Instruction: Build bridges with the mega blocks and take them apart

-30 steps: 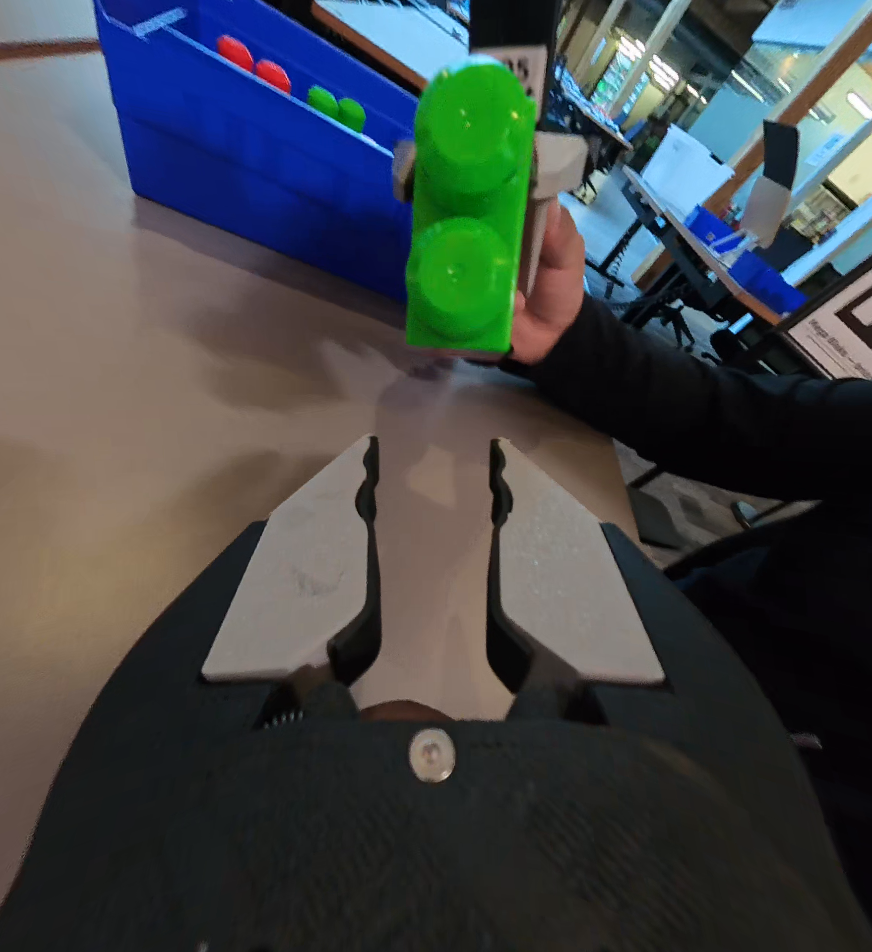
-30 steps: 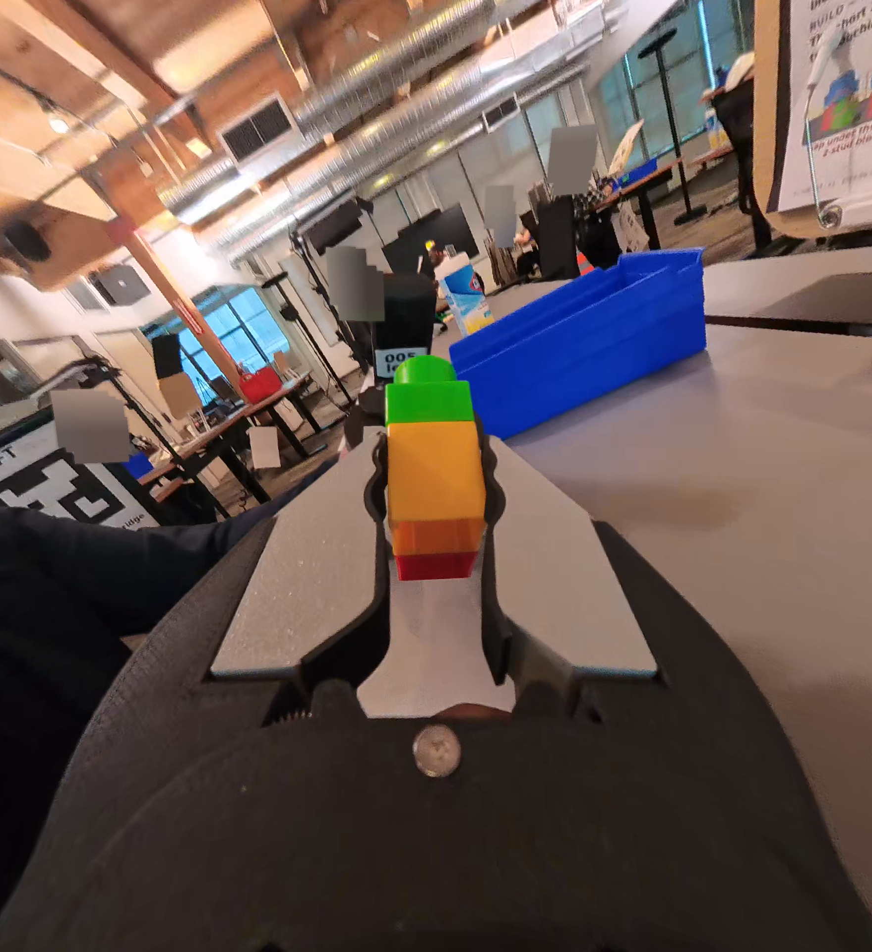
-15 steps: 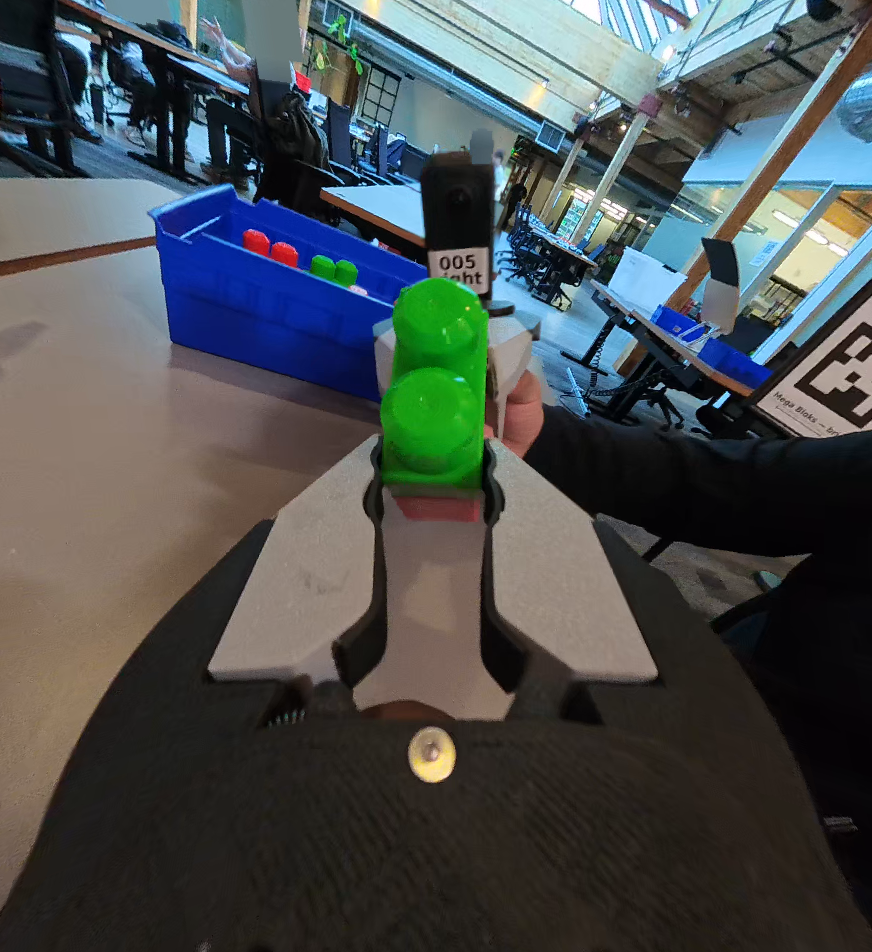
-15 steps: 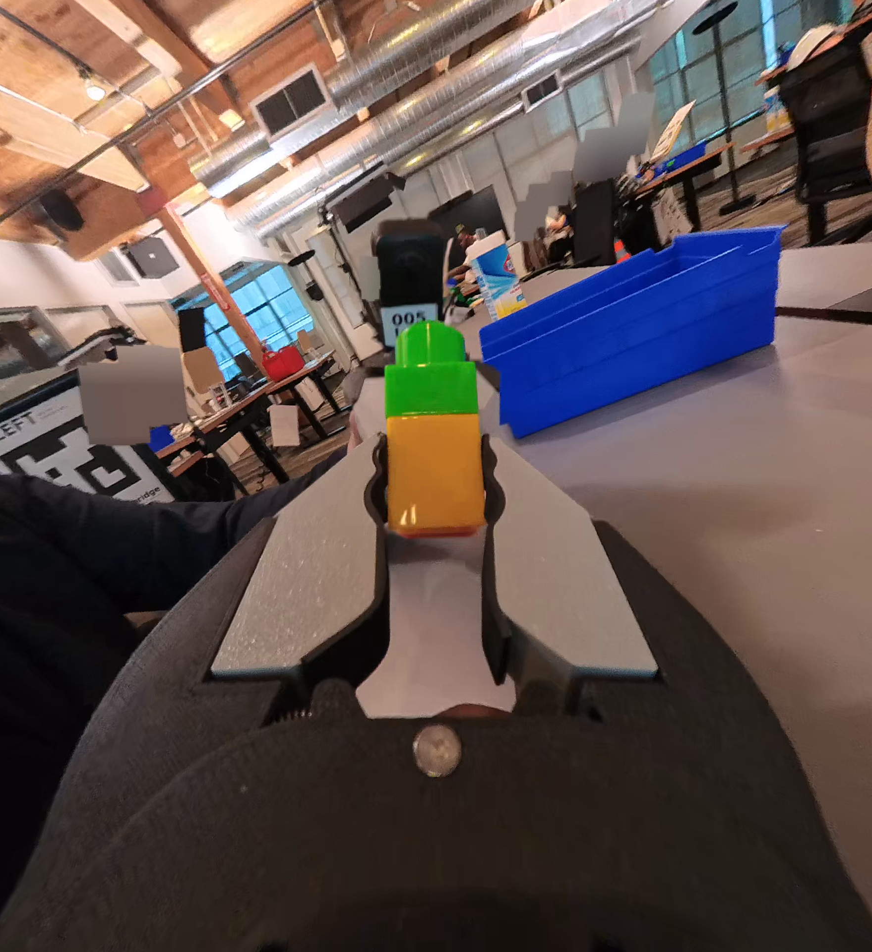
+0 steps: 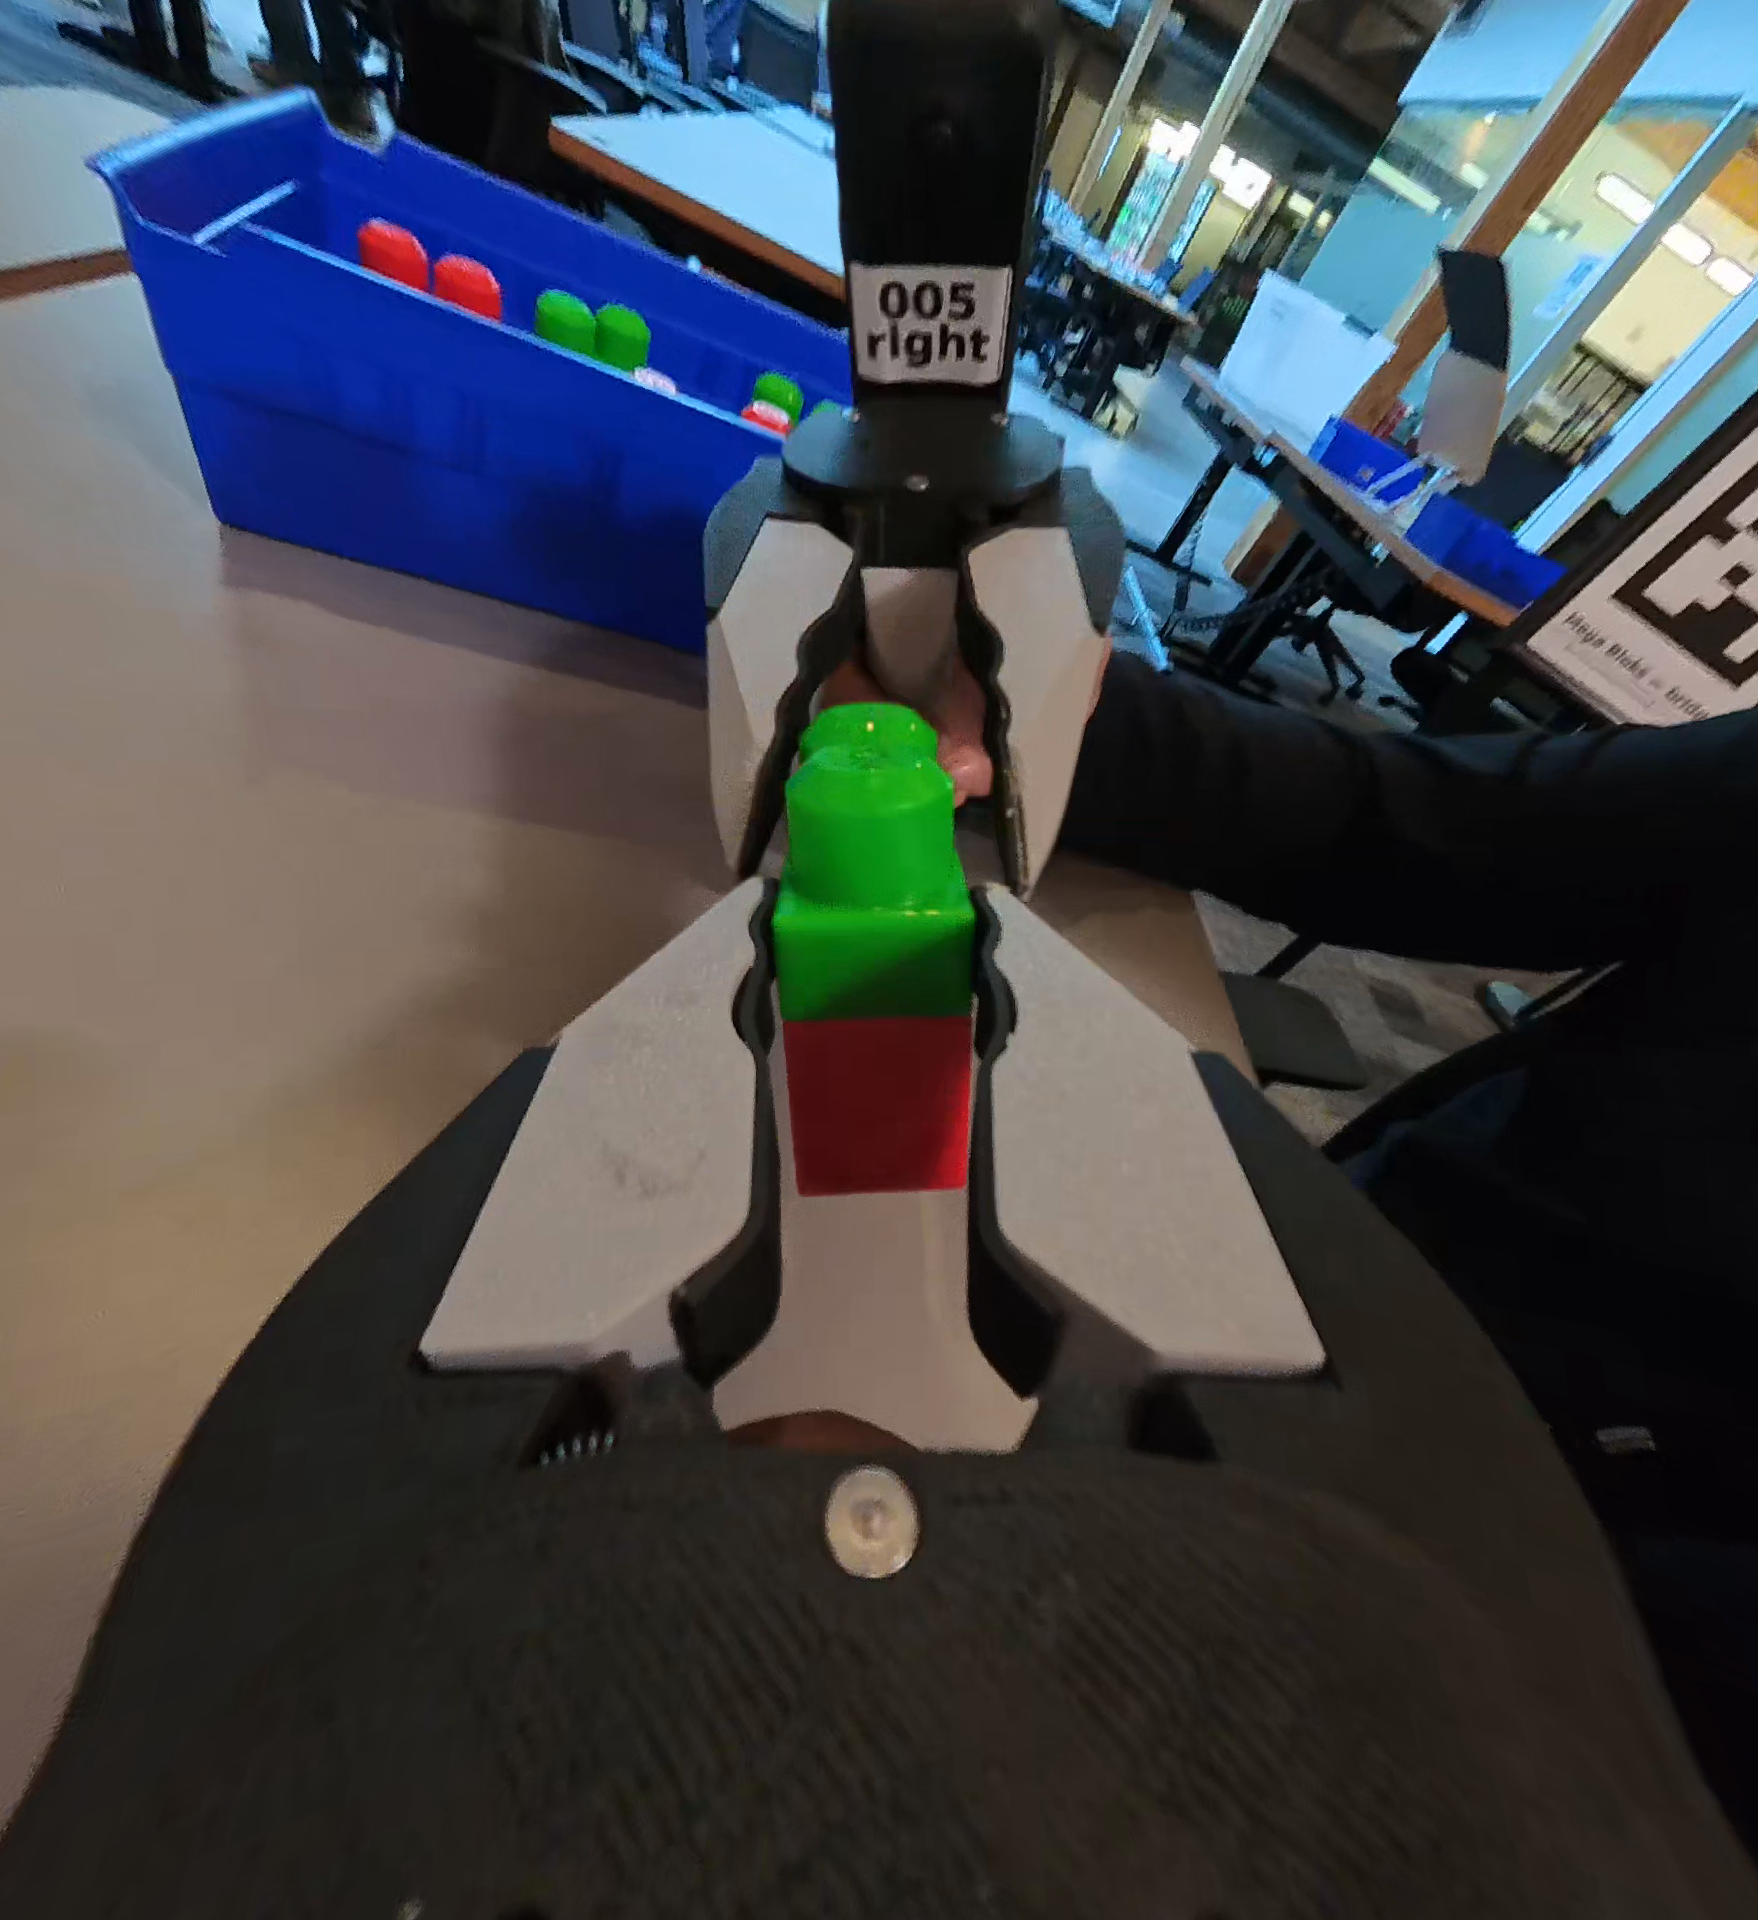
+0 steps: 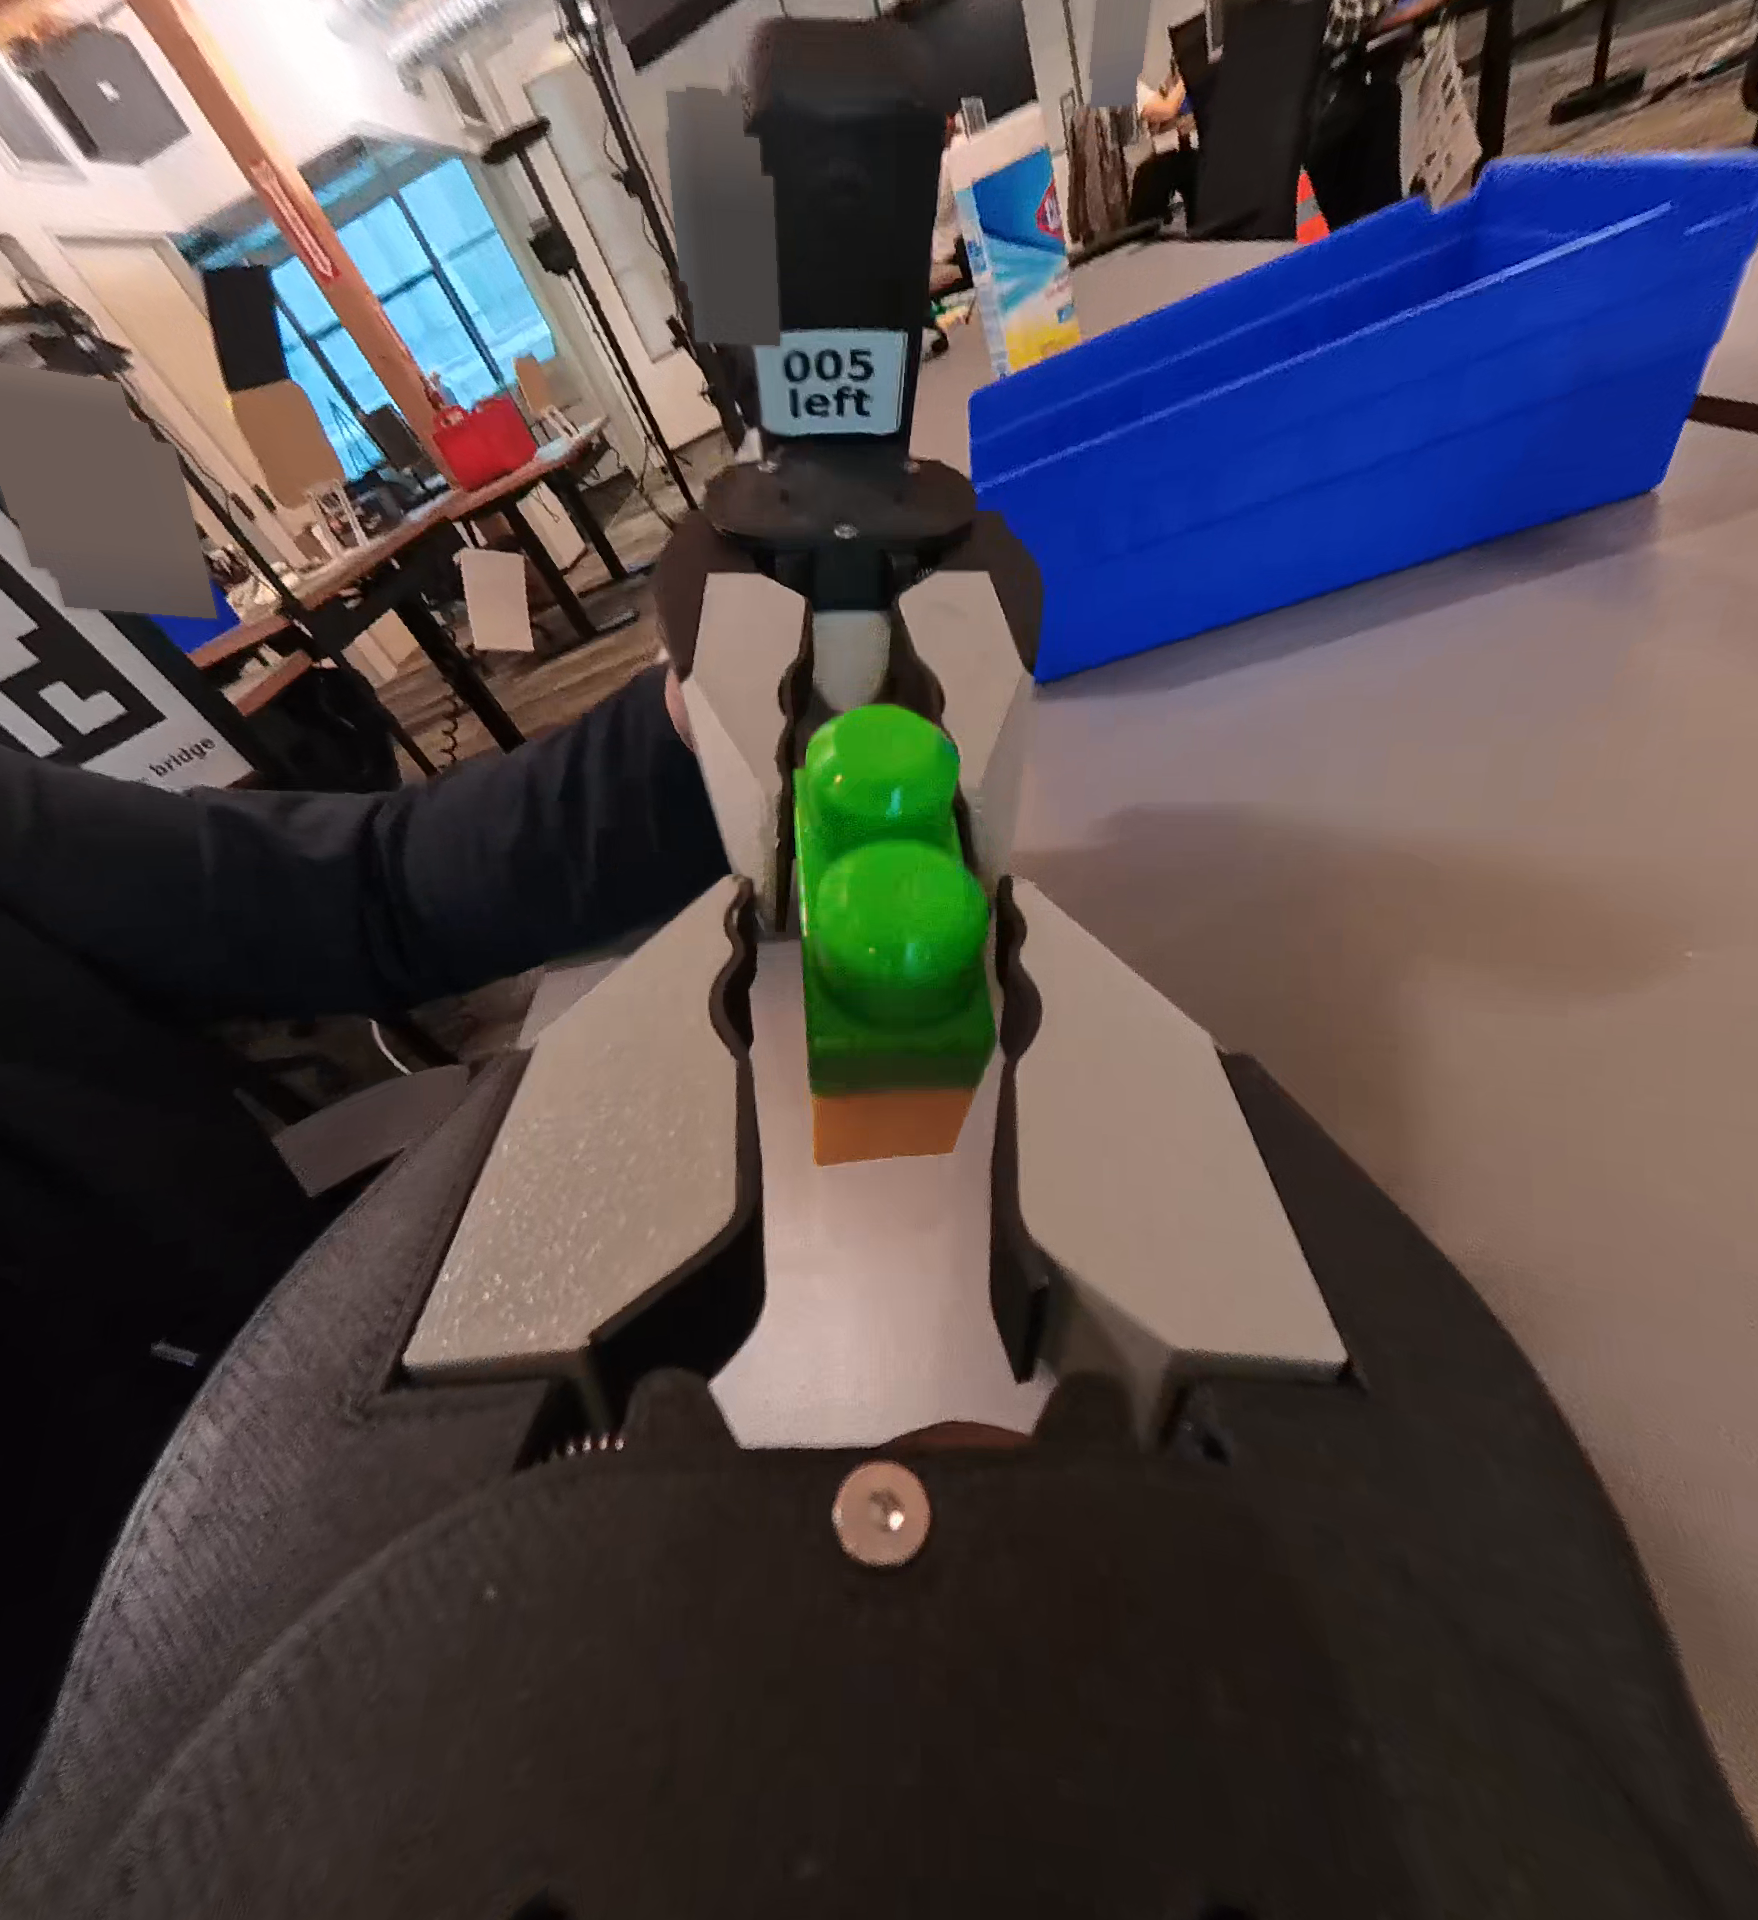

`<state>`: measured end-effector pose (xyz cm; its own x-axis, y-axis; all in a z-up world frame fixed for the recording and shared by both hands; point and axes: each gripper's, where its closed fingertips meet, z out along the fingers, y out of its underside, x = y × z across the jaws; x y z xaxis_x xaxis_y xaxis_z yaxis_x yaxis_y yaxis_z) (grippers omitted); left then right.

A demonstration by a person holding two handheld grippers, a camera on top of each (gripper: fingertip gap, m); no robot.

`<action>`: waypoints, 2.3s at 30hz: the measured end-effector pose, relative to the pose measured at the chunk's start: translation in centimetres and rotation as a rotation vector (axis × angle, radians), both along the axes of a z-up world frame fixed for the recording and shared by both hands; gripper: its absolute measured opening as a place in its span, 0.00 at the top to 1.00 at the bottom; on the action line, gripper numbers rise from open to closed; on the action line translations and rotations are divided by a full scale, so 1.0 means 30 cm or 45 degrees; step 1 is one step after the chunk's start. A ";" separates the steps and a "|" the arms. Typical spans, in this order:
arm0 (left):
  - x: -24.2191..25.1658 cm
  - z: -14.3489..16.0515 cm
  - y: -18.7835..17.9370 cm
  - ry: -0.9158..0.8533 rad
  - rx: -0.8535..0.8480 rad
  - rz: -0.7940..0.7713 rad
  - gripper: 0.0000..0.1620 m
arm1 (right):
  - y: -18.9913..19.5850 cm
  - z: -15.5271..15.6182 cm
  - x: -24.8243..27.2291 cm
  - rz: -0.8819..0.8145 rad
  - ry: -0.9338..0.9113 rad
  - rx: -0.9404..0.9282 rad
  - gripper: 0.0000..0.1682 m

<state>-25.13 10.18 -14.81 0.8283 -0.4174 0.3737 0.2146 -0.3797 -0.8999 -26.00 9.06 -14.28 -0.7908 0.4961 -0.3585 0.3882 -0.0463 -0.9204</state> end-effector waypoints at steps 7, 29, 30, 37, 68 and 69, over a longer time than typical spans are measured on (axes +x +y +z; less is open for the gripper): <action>0.008 -0.019 0.004 0.051 -0.022 -0.008 0.79 | 0.001 -0.018 0.003 0.017 -0.052 0.004 0.74; -0.019 -0.007 -0.011 0.000 -0.025 0.011 0.78 | -0.008 -0.085 0.005 -0.017 -0.005 0.274 0.81; -0.029 -0.007 -0.014 -0.022 -0.032 0.017 0.77 | -0.009 -0.083 0.000 -0.035 -0.004 0.280 0.81; -0.185 0.043 -0.027 -0.187 0.050 0.243 0.71 | 0.069 -0.078 -0.009 -0.267 -0.032 0.415 0.81; -0.245 -0.053 -0.008 -0.168 -0.083 0.365 0.71 | 0.931 -0.127 0.423 -0.427 -0.288 1.179 0.81; -0.245 -0.054 -0.008 -0.165 -0.085 0.365 0.71 | 0.951 -0.162 0.424 -0.411 -0.329 1.248 0.80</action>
<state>-32.46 9.94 -16.44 0.8523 -0.1447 0.5026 0.4327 -0.3447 -0.8330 -13.27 37.61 -19.13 -0.5269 0.8320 0.1735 0.6789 0.5349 -0.5030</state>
